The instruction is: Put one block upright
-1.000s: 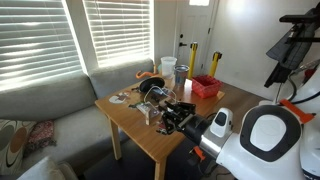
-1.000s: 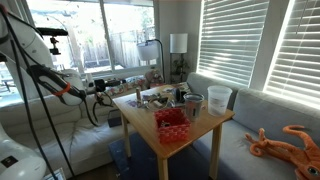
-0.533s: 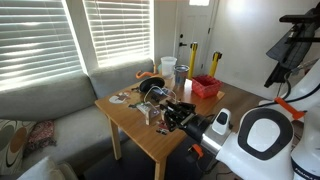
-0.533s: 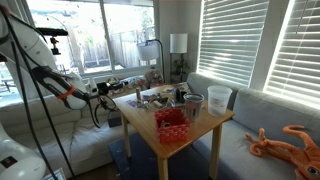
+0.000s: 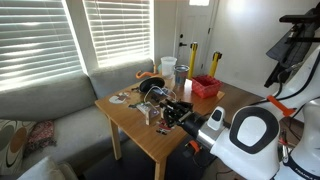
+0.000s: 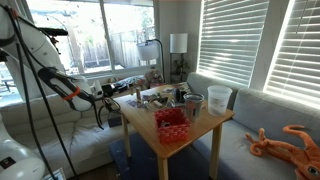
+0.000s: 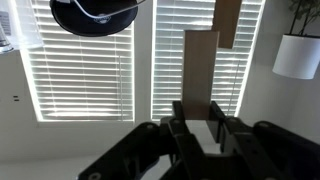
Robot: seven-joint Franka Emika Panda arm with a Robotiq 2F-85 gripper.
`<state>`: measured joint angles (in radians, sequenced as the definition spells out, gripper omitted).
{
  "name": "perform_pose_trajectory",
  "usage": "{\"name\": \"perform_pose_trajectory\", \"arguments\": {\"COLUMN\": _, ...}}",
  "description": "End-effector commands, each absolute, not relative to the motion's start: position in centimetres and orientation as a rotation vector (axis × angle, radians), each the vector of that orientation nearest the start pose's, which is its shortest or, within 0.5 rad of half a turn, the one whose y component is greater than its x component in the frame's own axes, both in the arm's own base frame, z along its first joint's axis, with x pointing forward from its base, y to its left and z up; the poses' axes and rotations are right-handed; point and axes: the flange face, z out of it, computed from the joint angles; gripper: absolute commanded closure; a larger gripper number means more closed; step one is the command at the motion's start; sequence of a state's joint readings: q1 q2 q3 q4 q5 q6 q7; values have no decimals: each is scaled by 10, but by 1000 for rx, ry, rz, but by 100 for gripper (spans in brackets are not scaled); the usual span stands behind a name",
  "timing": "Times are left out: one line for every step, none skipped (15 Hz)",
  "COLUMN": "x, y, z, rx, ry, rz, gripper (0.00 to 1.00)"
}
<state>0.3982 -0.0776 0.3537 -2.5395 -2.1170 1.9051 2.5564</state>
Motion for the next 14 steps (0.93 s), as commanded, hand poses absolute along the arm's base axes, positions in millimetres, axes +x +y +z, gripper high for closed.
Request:
{"name": "perform_pose_trajectory", "arguments": {"x": 387, "y": 272, "z": 328, "rx": -2213, "ry": 138, "rz": -2405, "gripper": 93}}
{"name": "perform_pose_trajectory", "arguments": {"x": 387, "y": 273, "z": 325, "rx": -2211, "ry": 131, "rz": -2399, "gripper": 93}}
{"name": "perform_pose_trajectory", "arguments": {"x": 387, "y": 274, "z": 323, "rx": -2201, "ry": 124, "rz": -2390, "gripper": 93}}
{"name": "perform_pose_trajectory", "arguments": {"x": 387, "y": 275, "z": 320, "rx": -2194, "ry": 112, "rz": -2383, "gripper": 93}}
{"name": "perform_pose_trajectory", "arguments": {"x": 387, "y": 276, "z": 318, "rx": -2192, "ry": 101, "rz": -2377, "gripper": 93}}
{"name": "perform_pose_trajectory", "arguments": {"x": 387, "y": 276, "z": 316, "rx": -2191, "ry": 92, "rz": -2370, "gripper": 93}}
{"name": "perform_pose_trajectory", "arguments": {"x": 387, "y": 276, "z": 313, "rx": -2189, "ry": 84, "rz": -2363, "gripper": 93}}
{"name": "perform_pose_trajectory", "arguments": {"x": 387, "y": 275, "z": 311, "rx": -2185, "ry": 76, "rz": -2359, "gripper": 93}}
{"name": "perform_pose_trajectory", "arguments": {"x": 388, "y": 275, "z": 309, "rx": -2184, "ry": 66, "rz": -2357, "gripper": 93}}
{"name": "perform_pose_trajectory", "arguments": {"x": 389, "y": 275, "z": 306, "rx": -2182, "ry": 64, "rz": -2352, "gripper": 93}}
{"name": "perform_pose_trajectory", "arguments": {"x": 389, "y": 274, "z": 304, "rx": -2182, "ry": 62, "rz": -2346, "gripper": 93}}
{"name": "perform_pose_trajectory", "arguments": {"x": 390, "y": 274, "z": 302, "rx": -2180, "ry": 54, "rz": -2341, "gripper": 93}}
{"name": "perform_pose_trajectory", "arguments": {"x": 390, "y": 274, "z": 300, "rx": -2177, "ry": 48, "rz": -2341, "gripper": 93}}
{"name": "perform_pose_trajectory", "arguments": {"x": 391, "y": 273, "z": 298, "rx": -2178, "ry": 46, "rz": -2338, "gripper": 93}}
